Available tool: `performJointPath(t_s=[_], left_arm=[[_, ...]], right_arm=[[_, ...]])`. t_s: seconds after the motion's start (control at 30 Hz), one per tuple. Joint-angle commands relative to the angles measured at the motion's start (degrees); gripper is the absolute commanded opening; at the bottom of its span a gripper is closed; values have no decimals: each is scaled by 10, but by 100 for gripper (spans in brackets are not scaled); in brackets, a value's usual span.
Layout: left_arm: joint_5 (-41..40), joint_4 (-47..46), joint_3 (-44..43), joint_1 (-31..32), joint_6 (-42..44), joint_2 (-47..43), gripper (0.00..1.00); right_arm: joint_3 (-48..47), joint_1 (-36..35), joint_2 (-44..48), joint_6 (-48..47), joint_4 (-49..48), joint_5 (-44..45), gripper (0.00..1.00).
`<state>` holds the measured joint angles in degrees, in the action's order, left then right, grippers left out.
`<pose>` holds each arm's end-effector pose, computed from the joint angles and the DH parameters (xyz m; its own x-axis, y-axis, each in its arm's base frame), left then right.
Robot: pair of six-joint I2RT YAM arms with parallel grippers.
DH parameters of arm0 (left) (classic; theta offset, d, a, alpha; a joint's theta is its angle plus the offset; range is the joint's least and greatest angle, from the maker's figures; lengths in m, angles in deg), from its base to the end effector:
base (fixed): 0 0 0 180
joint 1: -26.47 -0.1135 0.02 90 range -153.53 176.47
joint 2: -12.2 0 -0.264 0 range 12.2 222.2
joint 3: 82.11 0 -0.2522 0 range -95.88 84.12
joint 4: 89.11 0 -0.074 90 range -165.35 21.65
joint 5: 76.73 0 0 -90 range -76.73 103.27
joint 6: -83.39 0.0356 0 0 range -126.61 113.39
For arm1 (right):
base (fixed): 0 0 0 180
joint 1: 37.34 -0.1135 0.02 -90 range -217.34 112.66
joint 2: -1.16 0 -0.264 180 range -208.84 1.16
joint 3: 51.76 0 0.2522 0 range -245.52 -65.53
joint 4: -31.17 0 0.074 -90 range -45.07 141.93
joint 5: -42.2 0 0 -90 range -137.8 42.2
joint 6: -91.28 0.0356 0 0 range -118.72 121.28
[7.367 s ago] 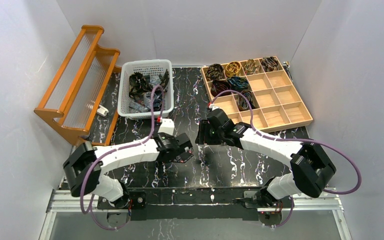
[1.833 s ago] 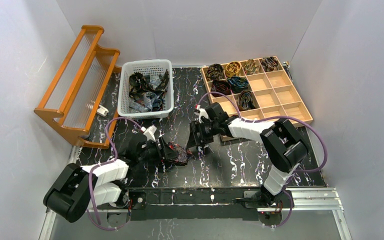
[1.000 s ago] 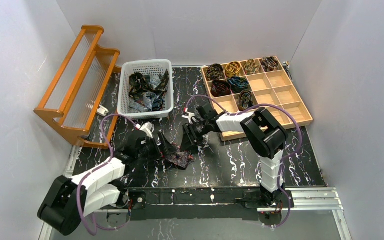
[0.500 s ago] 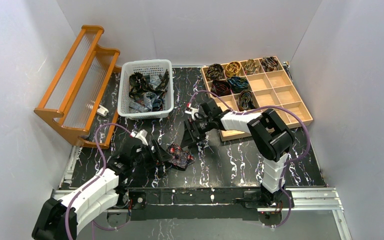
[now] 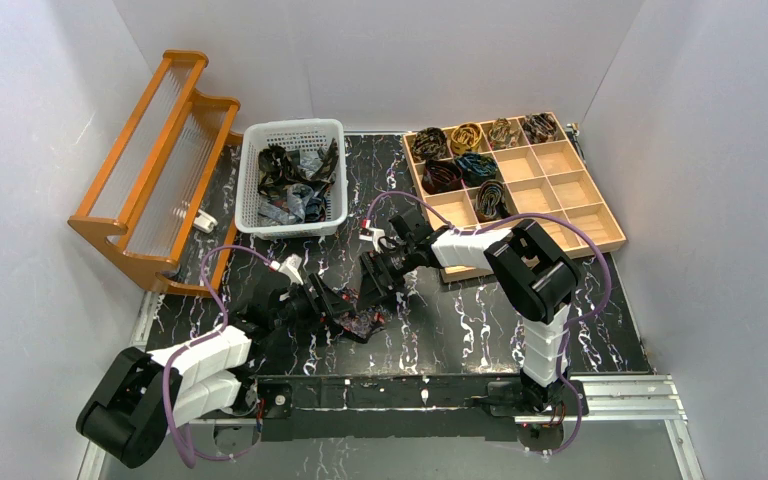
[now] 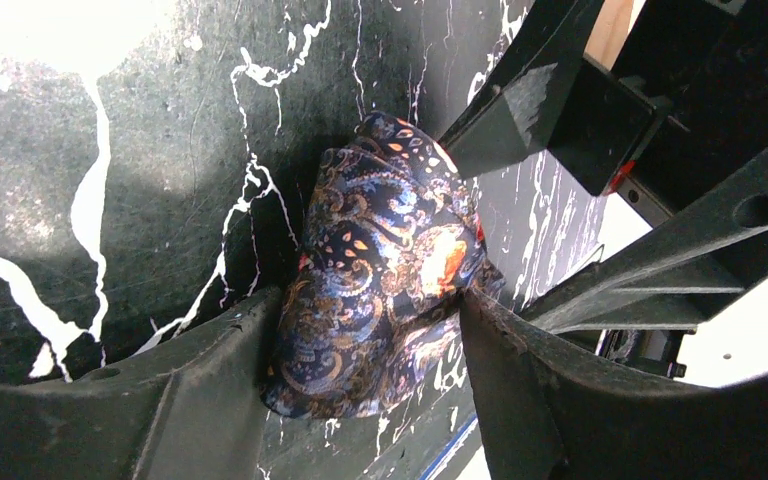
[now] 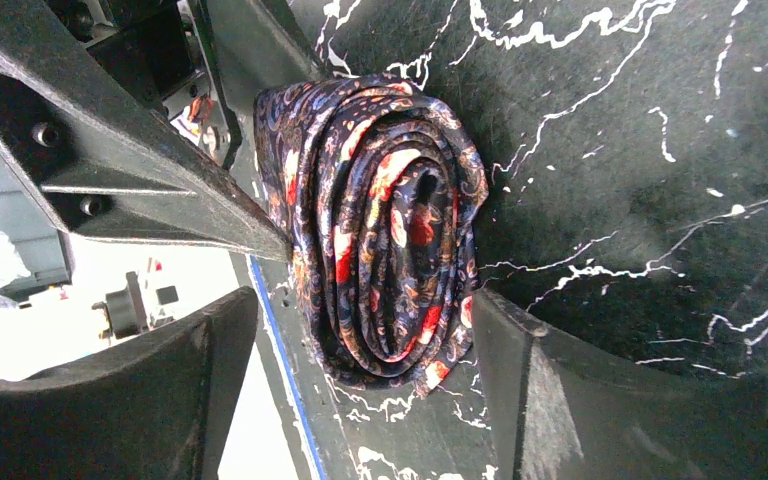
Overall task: Roll the ties
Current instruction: Roll the tie at the center of the board.
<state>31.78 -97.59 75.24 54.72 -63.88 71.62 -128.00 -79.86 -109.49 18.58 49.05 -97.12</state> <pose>0.1555 -0.0964 0.1387 -0.8105 -0.4701 -0.3495 0.0246 0.5688 -0.8221 0.2623 0.2771 0.1411 -0.7894 -0.4608 -0.4056 -0.5736 0.3184 0.7547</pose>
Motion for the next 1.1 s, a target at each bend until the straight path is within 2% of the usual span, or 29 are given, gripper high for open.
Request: performJointPath(t_s=[0.0, 0.17, 0.4, 0.7, 0.87, 1.07], left_arm=[[-17, -20, 8, 1, 8, 26, 63], [-5, -47, 18, 1, 5, 37, 63], [2, -28, 14, 1, 25, 40, 67], [24, -57, 31, 1, 24, 22, 67], [18, -29, 18, 1, 36, 19, 69], [20, -37, 21, 1, 34, 17, 60]], right_arm=[[2, -8, -7, 15, -27, -13, 82], [21, -10, -5, 71, -84, 2, 68], [40, -12, 0, 109, -123, 3, 66], [70, -12, -15, 137, -166, -7, 48], [78, -12, -14, 154, -194, -8, 50], [89, -12, -16, 173, -223, -12, 48]])
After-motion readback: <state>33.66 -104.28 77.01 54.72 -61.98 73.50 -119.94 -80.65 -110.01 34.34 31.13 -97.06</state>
